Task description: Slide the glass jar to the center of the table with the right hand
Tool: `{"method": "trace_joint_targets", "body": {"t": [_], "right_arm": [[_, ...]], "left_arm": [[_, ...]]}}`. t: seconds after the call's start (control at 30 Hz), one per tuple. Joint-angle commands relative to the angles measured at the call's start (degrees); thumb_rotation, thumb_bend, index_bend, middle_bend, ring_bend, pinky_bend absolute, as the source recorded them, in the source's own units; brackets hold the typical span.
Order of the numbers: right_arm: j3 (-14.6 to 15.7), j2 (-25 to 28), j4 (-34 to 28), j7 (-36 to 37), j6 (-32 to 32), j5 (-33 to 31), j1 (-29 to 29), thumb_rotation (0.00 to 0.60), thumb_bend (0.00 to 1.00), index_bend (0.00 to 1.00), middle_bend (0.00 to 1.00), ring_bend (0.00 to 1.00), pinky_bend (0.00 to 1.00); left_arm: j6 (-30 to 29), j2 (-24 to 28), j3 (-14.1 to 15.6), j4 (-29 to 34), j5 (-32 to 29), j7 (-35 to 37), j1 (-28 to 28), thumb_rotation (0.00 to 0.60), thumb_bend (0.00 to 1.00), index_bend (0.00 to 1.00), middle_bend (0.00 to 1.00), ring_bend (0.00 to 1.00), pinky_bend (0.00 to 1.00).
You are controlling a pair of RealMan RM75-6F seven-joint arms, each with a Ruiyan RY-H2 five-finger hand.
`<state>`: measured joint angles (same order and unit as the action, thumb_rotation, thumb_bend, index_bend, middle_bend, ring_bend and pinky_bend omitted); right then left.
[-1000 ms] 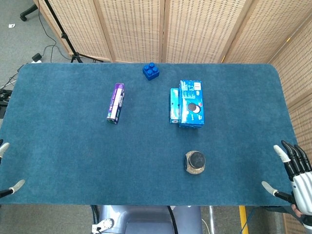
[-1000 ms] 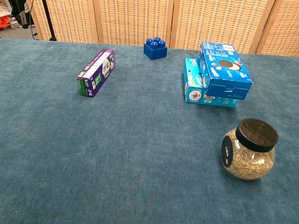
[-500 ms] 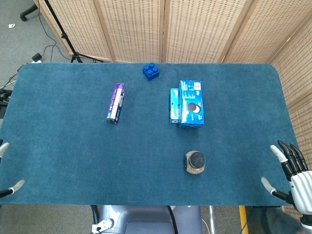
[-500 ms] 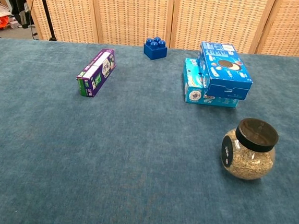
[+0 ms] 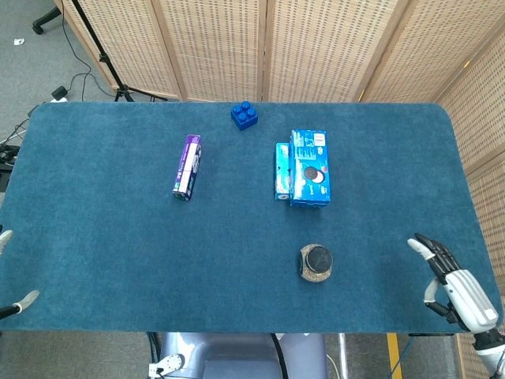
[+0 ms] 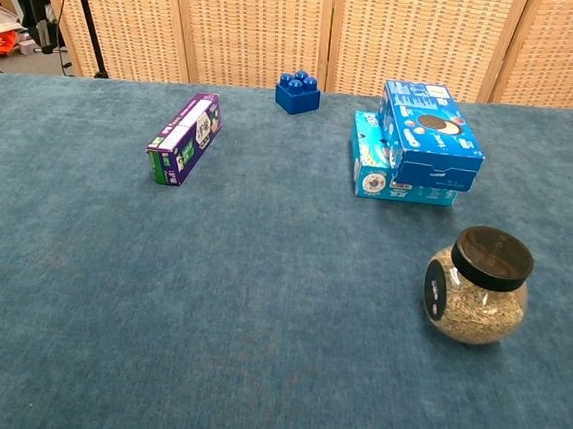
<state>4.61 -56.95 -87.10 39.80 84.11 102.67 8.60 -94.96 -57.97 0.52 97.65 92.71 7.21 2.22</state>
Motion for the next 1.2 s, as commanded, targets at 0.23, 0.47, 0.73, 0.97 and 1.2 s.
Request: {"method": "trace_joint_targets", "body": {"t": [0.23,0.47,0.73,0.97,1.2], "right_arm": [[5.1,1.7,0.0,8.2,-15.6,2.0,8.8,0.6,1.0,0.1,0.0,0.0,0.09],[6.2,1.6,-2.0,11.9,-25.2,-1.2,13.1,0.6,1.0,0.1,0.0,0.0,0.11],[7.0,0.4,-3.9,12.8,-29.9,-1.5,16.3,0.6,1.0,0.1,0.0,0.0,0.14],[7.3,-0.1,-7.6,11.9,-32.0,-1.3,18.6,0.6,1.0,0.1,0.0,0.0,0.15],[6.1,-0.8,-11.3,8.2,-33.0,-2.0,20.4,0.6,1.0,0.1,0.0,0.0,0.15]], "left_arm": [[0.1,0.2,0.0,-0.1,0.0,0.7,0.0,0.6,0.0,0.0,0.0,0.0,0.0],[0.6,0.5,-0.1,-0.2,-0.5,1.5,-0.1,0.6,0.0,0.0,0.0,0.0,0.0],[0.8,0.7,-0.1,-0.2,-0.6,2.1,-0.2,0.6,0.0,0.0,0.0,0.0,0.0],[0.8,0.8,-0.2,-0.3,-0.6,2.5,-0.2,0.6,0.0,0.0,0.0,0.0,0.0],[1.0,0.9,-0.2,-0.4,-0.7,2.8,-0.2,0.6,0.0,0.0,0.0,0.0,0.0]]}}
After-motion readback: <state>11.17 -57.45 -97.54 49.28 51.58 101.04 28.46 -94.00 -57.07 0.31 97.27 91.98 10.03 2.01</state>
